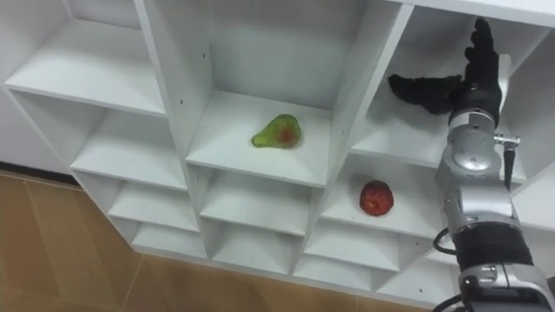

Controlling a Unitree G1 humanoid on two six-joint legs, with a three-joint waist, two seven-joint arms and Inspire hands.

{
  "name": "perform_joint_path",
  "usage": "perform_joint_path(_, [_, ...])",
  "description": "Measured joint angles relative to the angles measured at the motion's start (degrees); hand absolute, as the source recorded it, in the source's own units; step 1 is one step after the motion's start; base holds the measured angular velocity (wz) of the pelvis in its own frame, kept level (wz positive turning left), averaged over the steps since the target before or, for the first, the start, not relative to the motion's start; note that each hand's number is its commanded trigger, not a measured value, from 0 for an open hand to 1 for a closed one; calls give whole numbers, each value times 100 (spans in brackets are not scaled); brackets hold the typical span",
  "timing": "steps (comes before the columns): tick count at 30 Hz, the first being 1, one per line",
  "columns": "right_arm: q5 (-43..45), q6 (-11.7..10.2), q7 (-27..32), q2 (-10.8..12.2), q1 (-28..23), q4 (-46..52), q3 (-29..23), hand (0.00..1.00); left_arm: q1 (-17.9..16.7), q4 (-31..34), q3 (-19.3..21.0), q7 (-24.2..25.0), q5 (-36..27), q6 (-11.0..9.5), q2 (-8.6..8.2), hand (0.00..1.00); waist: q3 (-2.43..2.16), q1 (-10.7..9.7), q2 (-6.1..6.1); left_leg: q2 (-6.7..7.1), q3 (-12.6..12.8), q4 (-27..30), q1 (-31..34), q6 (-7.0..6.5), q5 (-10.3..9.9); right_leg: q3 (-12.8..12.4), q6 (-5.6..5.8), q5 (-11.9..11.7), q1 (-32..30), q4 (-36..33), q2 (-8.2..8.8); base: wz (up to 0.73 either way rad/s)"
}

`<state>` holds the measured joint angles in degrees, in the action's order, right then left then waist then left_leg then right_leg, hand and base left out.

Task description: Collect fruits from the closet

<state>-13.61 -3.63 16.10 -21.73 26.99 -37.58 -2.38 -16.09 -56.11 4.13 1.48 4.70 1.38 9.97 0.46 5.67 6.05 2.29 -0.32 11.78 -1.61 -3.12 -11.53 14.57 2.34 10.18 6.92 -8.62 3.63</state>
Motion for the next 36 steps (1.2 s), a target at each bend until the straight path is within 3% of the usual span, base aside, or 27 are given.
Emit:
perform_joint_path(17, [-11,122,20,-65,3,-379,124,0,47,109,-111,31,387,459,27,100,7,85,-58,35,-38,74,221,-16,43,133,0,0,-156,-10,41,1])
perform_joint_path(18, [-11,122,10,-65,2,-379,123,11,55,113,-112,31,388,460,25,100,7,73,-60,34,-40,84,229,-16,43,134,0,0,-157,-9,40,0])
perform_joint_path(21, [-10,120,-11,-65,-14,-379,122,100,56,142,-112,15,387,460,25,100,-2,48,-75,35,-42,96,231,-16,42,136,-1,0,-151,-10,39,0])
perform_joint_path(32, [-78,-8,-39,-169,-14,-497,122,100,140,221,-118,-132,375,443,25,100,-16,-67,-88,31,-39,99,183,-16,43,121,-2,-1,-107,-10,36,0])
perform_joint_path(36, [-80,-20,-81,-199,-14,-531,116,100,220,221,-132,-168,310,325,25,100,-16,-66,-86,29,-37,95,183,-16,43,118,-2,-1,-113,-8,35,0])
